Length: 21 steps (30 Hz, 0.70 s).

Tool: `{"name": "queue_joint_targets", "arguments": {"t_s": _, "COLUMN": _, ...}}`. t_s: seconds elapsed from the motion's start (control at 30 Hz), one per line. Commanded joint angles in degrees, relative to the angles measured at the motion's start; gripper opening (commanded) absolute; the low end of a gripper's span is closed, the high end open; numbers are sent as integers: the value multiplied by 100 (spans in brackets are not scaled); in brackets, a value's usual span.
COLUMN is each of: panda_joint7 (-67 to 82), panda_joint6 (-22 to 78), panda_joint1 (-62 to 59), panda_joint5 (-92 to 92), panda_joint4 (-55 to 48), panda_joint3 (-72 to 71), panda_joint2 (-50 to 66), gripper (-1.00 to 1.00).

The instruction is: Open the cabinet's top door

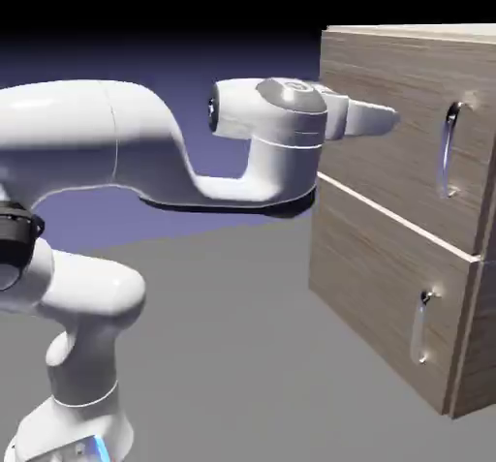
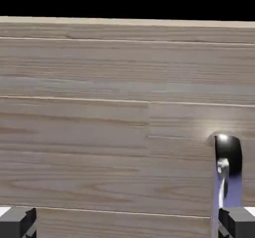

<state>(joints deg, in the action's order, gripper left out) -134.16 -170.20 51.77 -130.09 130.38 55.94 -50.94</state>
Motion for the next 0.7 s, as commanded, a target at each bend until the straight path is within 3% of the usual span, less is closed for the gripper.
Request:
{"name": "queue_joint_targets", "arguments": {"t_s": 0.0, "panda_joint7": -176, "panda_joint6": 7, "panda_joint1": 98, "panda_joint5": -250, "panda_joint4": -59, "panda_joint3": 107, "panda_joint2": -35, "gripper": 0}}
{"name": "queue_joint_targets", "arguments": {"t_s": 0.37, "panda_joint7": -2108, "panda_joint6": 87, "panda_joint1": 1174, "panda_joint5": -2990, "panda_joint4": -704, "panda_joint3": 1286, "panda_joint2": -420, "gripper": 0}}
{"name": "queue_joint_targets", "arguments": {"t_s": 0.63, "panda_joint7": -2169, "panda_joint6": 147, "panda_joint1": 2282, "panda_joint5": -3161, "panda_joint4": -1561, "panda_joint3": 1972, "panda_joint2": -244, "gripper": 0}}
{"name": "queue_joint_targets", "arguments": {"t_s": 0.67, "panda_joint7": -2169, "panda_joint6": 147, "panda_joint1": 2282, "panda_joint5": -3161, "panda_joint4": -1561, "panda_joint3": 1972, "panda_joint2": -244, "gripper": -100}}
